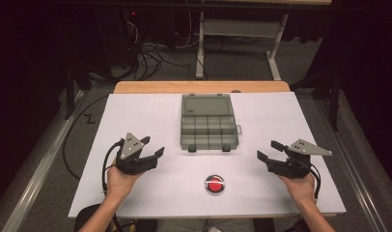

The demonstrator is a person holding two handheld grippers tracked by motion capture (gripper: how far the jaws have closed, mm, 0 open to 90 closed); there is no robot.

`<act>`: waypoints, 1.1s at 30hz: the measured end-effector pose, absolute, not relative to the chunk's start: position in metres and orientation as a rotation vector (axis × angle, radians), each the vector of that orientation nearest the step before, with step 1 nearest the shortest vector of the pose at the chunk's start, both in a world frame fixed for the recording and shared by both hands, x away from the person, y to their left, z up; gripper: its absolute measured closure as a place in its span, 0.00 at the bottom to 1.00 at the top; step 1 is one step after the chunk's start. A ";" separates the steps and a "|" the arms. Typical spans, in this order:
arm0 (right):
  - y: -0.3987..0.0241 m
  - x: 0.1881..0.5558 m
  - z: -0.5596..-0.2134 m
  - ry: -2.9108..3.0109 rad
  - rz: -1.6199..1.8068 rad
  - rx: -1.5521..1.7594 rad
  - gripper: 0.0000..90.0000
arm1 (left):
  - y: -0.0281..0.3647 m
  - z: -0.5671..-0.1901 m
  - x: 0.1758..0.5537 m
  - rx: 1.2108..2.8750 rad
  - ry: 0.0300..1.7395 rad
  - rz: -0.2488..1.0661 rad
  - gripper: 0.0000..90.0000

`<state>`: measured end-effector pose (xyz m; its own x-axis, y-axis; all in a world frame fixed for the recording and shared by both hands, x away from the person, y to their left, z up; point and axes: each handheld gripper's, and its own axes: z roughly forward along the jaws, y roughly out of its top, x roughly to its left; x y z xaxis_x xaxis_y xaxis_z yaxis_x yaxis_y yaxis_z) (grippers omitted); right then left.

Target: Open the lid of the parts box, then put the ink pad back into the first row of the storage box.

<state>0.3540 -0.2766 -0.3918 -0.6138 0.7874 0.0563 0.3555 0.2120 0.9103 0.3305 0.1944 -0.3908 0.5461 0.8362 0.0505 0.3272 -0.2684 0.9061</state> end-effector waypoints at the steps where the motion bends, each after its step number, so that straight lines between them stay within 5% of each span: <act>1: -0.277 0.353 -0.392 2.068 1.382 1.061 0.34 | 0.195 -0.392 0.330 1.835 0.958 0.675 0.41; 33: -0.267 0.344 -0.391 2.057 1.342 1.040 0.38 | 0.203 -0.407 0.320 1.777 0.972 0.666 0.38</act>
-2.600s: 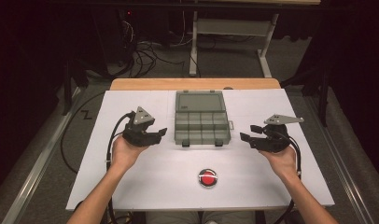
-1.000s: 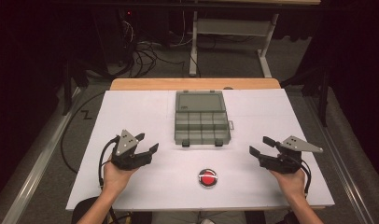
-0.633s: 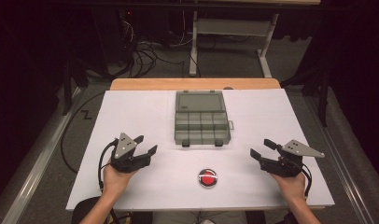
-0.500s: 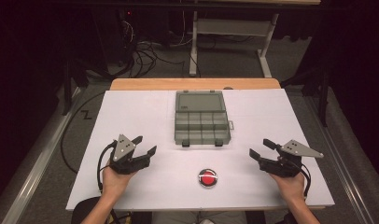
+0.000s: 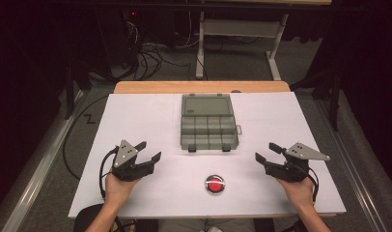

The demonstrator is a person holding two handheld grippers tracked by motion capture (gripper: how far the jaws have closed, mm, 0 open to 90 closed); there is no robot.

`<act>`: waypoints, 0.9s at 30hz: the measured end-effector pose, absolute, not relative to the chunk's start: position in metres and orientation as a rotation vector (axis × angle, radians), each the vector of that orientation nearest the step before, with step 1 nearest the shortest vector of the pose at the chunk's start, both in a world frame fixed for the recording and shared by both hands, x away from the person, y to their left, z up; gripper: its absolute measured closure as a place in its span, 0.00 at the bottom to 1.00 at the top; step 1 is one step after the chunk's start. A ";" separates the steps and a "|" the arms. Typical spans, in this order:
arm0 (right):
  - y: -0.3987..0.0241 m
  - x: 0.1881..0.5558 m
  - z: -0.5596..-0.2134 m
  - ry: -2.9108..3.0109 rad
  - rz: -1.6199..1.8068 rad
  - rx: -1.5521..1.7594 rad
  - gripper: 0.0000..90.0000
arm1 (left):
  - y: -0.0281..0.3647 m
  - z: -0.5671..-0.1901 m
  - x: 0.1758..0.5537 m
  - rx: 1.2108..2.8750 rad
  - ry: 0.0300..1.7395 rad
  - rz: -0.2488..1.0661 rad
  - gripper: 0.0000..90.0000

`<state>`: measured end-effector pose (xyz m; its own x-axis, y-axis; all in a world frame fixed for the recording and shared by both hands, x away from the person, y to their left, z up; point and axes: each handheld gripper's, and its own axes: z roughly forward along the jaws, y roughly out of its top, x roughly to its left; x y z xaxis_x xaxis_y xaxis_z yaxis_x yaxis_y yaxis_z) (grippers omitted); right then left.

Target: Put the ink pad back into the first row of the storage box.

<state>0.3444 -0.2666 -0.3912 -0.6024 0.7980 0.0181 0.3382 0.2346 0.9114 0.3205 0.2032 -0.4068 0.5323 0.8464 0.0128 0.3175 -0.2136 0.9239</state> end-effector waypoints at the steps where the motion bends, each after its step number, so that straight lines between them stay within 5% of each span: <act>1: -0.265 0.345 -0.391 2.064 1.333 1.052 0.38 | 0.202 -0.407 0.321 1.779 0.970 0.666 0.38; 27: -0.216 0.358 -0.389 2.445 1.070 1.028 0.42 | 0.202 -0.411 0.319 1.785 0.979 0.703 0.36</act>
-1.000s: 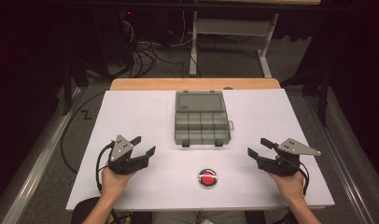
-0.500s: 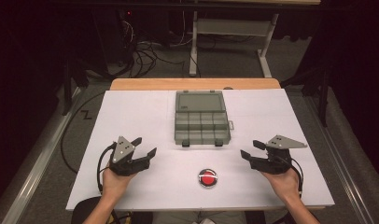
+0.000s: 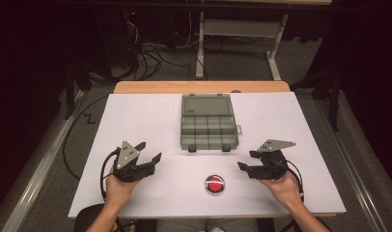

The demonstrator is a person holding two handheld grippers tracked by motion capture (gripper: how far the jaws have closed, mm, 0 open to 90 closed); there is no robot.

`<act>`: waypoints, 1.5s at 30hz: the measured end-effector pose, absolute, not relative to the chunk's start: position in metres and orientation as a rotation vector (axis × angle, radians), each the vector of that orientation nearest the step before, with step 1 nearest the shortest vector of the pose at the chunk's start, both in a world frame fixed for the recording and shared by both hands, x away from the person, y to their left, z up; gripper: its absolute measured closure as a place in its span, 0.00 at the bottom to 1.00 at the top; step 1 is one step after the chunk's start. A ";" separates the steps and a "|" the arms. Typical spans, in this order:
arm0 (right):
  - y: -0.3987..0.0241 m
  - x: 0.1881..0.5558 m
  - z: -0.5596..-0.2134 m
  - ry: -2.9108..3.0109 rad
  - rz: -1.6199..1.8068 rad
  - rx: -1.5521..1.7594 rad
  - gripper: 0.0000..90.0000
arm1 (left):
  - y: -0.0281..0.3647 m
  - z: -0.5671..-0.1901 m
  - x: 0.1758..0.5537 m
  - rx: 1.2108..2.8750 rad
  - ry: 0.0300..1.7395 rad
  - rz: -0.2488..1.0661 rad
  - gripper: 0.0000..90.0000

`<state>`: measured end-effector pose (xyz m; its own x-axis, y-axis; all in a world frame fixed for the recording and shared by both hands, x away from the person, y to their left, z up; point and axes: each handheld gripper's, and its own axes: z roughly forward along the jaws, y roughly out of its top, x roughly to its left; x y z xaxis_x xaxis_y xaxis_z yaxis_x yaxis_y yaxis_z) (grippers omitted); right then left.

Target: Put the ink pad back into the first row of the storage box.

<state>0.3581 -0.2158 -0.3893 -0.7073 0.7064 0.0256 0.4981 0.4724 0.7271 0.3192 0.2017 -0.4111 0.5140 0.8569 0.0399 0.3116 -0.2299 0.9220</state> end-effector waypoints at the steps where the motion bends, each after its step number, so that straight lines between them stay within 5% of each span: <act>1: -0.212 0.358 -0.388 2.461 1.049 1.006 0.42 | 0.201 -0.411 0.319 1.784 0.980 0.707 0.36; 45: -0.134 0.351 -0.406 2.848 0.789 0.842 0.33 | 0.196 -0.418 0.324 1.833 0.995 0.735 0.35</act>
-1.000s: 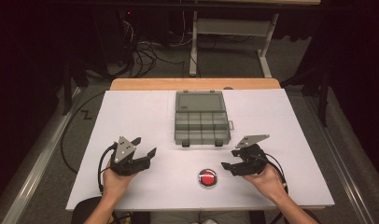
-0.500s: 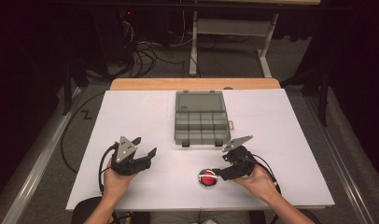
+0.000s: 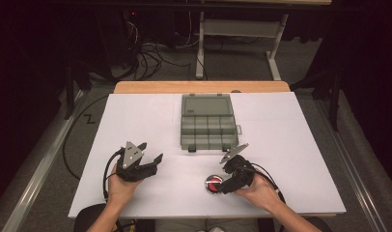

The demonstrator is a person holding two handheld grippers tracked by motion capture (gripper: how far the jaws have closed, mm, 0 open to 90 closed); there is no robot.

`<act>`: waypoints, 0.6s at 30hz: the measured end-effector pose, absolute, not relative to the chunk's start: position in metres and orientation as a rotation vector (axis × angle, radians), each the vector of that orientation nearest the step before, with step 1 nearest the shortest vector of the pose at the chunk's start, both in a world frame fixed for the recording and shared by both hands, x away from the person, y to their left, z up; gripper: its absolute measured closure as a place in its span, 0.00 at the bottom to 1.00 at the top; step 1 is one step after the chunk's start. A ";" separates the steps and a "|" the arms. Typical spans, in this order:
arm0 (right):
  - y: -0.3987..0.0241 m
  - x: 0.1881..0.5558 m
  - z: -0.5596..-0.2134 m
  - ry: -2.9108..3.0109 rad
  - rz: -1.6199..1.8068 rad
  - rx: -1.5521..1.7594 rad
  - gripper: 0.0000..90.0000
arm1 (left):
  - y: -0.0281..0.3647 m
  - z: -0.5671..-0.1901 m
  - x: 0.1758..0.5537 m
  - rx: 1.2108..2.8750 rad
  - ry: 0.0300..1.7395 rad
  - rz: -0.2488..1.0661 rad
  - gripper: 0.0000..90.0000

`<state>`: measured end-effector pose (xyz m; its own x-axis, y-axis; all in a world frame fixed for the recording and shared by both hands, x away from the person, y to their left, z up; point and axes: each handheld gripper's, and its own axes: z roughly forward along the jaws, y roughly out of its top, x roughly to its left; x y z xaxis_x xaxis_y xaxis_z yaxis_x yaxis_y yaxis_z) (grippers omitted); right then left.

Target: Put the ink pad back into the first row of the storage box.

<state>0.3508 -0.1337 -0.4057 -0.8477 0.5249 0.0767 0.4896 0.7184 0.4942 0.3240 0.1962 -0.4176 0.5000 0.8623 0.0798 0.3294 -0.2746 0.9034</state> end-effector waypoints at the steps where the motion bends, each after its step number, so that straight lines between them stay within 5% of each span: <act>1: -0.132 0.351 -0.406 2.852 0.784 0.833 0.33 | 0.196 -0.418 0.324 1.833 0.995 0.736 0.35; 18: -0.112 0.345 -0.410 2.900 0.704 0.752 0.27 | 0.196 -0.418 0.324 1.834 0.992 0.735 0.35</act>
<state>0.3454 -0.1123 -0.4102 -0.8787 0.4747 0.0511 0.4453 0.7762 0.4464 0.3239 0.1961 -0.4177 0.5020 0.8611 0.0810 0.3277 -0.2760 0.9036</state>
